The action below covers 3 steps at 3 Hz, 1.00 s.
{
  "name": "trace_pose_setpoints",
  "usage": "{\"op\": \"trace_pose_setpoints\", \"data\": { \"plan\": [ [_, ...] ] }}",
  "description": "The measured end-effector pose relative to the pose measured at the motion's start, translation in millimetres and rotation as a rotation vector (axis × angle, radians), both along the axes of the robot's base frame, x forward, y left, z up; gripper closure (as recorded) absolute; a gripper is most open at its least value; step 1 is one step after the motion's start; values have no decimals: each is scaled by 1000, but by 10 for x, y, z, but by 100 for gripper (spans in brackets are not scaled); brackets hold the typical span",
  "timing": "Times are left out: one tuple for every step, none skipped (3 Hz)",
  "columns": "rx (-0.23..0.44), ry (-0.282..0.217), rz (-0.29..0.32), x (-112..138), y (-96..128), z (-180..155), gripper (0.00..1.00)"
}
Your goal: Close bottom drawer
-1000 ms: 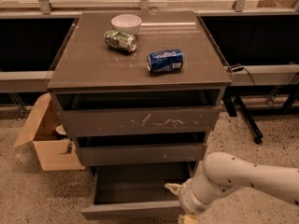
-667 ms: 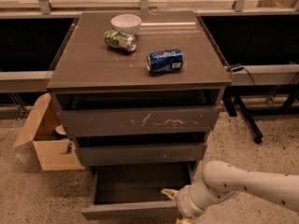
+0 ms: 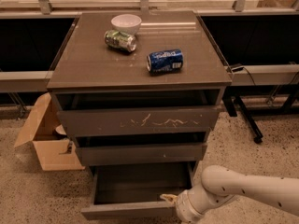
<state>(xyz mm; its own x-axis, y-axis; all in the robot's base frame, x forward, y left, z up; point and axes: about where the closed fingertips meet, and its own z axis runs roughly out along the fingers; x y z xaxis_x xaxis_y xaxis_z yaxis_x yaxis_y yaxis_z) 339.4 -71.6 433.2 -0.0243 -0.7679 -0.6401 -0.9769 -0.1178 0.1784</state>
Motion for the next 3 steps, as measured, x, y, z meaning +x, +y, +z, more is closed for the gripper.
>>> {"op": "trace_pose_setpoints", "data": {
  "plan": [
    [-20, -11, 60, 93, 8, -492, 3],
    [-9, 6, 111, 186, 24, -1021, 4],
    [3, 28, 148, 247, 46, -1531, 23]
  ]
}}
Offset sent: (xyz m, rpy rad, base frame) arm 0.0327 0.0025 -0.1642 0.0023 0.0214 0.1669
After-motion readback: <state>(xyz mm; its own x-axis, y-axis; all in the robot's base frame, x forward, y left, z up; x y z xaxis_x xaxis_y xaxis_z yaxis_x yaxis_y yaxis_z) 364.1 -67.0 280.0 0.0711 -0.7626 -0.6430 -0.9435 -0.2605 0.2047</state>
